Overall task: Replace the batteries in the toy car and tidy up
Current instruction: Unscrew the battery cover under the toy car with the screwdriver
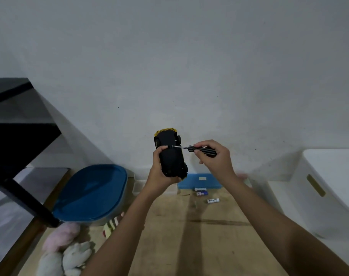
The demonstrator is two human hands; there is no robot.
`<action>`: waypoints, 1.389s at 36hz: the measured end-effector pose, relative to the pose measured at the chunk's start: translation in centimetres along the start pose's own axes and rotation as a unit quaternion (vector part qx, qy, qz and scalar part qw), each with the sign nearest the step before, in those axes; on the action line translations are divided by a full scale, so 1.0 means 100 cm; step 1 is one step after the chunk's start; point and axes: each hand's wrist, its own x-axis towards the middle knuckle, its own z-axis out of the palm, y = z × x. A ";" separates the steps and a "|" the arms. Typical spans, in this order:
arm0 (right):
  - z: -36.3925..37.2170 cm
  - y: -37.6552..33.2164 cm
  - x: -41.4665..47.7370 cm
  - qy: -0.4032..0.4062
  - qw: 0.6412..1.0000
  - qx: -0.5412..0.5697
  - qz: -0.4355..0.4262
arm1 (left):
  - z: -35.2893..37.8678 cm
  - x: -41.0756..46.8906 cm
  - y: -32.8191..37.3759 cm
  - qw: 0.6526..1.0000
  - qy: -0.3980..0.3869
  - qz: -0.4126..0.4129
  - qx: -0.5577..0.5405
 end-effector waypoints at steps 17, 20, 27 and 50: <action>-0.005 0.005 0.004 0.025 0.998 -0.049 0.023 | 0.012 0.010 -0.002 0.999 -0.021 -0.010 -0.042; -0.004 0.005 0.006 0.029 0.998 -0.057 0.025 | 0.012 0.013 -0.003 1.000 -0.016 -0.001 -0.017; -0.002 0.004 0.009 0.046 0.996 -0.064 0.051 | 0.012 0.018 -0.007 1.000 -0.002 0.006 0.008; 0.011 -0.026 0.014 -0.077 0.930 -0.353 -0.066 | 0.008 0.025 -0.015 0.988 0.044 0.007 0.150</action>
